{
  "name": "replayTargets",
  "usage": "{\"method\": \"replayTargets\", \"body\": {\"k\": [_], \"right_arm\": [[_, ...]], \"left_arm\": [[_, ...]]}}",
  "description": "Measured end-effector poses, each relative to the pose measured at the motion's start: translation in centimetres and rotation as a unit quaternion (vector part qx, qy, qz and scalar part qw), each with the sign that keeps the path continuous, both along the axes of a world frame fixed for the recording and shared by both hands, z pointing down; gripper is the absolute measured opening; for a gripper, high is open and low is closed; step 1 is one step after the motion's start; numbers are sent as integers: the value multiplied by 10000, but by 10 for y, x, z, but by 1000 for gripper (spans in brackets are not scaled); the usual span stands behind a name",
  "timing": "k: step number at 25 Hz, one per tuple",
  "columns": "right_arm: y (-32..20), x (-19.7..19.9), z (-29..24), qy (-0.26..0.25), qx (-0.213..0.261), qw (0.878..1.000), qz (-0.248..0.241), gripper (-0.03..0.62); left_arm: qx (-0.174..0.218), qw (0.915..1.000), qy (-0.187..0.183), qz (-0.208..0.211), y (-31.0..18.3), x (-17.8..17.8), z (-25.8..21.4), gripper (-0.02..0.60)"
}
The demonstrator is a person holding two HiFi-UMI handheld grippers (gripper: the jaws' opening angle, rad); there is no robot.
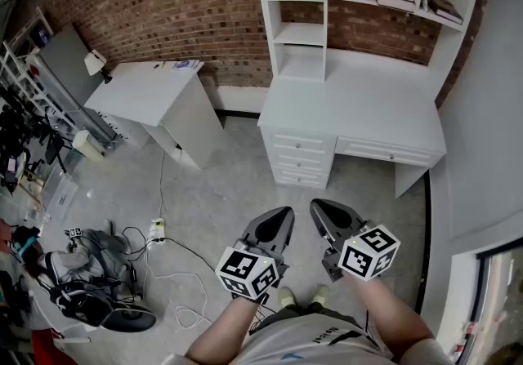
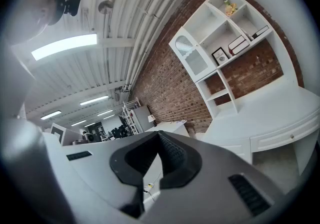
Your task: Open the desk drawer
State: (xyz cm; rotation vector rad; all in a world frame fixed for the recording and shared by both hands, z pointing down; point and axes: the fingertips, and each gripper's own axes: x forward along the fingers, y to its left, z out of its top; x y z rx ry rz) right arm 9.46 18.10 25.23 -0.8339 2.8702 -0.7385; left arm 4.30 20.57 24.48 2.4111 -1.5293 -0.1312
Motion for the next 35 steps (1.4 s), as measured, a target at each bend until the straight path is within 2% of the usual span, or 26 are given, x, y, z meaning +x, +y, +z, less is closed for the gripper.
{"method": "replayTargets", "body": {"k": [10,16,21,28,35], "right_arm": [[2,23,0,-188,-131,9996,-162,17],[-5,39,4,-876,-754,9921,-490,18],[-16,47,16,-953,-913,9900,-503,18],[-41,37,27,-843,-970,9908,-424,20],[-93,1,55,-723,-1213,9895,-294,20]], "left_arm": [[-11,9999,-26,-119,-1,27,0,11],[-15,9996,-16,-293,-9,34,3,12],[81,9990,-190,-385,-15,37,3,11],[111,9992,-122,-378,-39,23,9,11],[48,9998,-2,-180,-95,-15,32,11]]}}
